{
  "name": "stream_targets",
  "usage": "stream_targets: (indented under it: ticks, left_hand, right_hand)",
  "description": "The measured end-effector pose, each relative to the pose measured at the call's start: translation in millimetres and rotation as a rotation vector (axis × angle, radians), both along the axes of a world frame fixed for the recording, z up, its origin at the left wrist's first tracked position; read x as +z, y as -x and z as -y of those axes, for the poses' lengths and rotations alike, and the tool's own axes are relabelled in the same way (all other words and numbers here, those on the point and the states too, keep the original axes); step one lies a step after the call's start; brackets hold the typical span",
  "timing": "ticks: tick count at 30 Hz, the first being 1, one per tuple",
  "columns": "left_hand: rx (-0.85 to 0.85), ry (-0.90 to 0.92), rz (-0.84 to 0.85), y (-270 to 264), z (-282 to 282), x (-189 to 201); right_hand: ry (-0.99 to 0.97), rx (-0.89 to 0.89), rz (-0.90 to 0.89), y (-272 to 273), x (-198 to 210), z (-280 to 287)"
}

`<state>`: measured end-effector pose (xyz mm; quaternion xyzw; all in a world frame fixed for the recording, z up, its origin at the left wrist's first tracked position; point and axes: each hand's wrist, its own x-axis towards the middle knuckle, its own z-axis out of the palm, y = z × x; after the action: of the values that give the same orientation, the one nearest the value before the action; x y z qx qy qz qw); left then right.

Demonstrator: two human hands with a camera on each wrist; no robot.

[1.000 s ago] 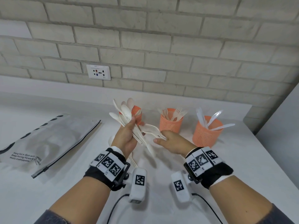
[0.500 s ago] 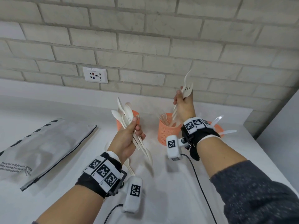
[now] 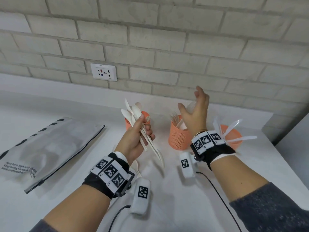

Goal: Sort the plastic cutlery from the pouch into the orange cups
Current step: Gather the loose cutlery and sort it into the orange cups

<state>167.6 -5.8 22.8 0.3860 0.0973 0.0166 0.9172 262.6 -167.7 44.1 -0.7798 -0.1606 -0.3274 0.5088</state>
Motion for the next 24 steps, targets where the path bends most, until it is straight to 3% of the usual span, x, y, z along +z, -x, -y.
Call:
stream_targets:
  ticks: [3,7,14,16,20,22,24]
  left_hand:
    - [0.017,-0.01,0.009,-0.7,-2.8,-1.5]
    - [-0.003,0.004,0.026,-0.5,-4.0,-3.5]
    - [0.01,0.014,0.031,1.0,-5.2,-5.0]
    - [0.022,0.047,0.05,1.5,-3.8,-1.3]
    - [0.099,0.113,0.109,3.5,-4.4,5.8]
    - [0.122,0.103,0.096,3.5,-10.7,5.1]
    - [0.158,0.146,0.054,3.1,-21.4,3.7]
  right_hand:
    - [0.196,0.04,0.131,15.8,5.7,-0.5]
    - [0.289,0.135,-0.178,11.8,-7.8,13.0]
    - [0.002,0.202,-0.26,22.5,7.3,18.1]
    - [-0.002,0.4,-0.44,40.6,12.3,8.9]
    - [0.282,0.828,-0.812,79.6,3.3,-14.3]
    - [0.236,0.869,-0.822,81.1,-2.8,-16.2]
    - [0.226,0.798,-0.778,74.0,-2.1,-12.7]
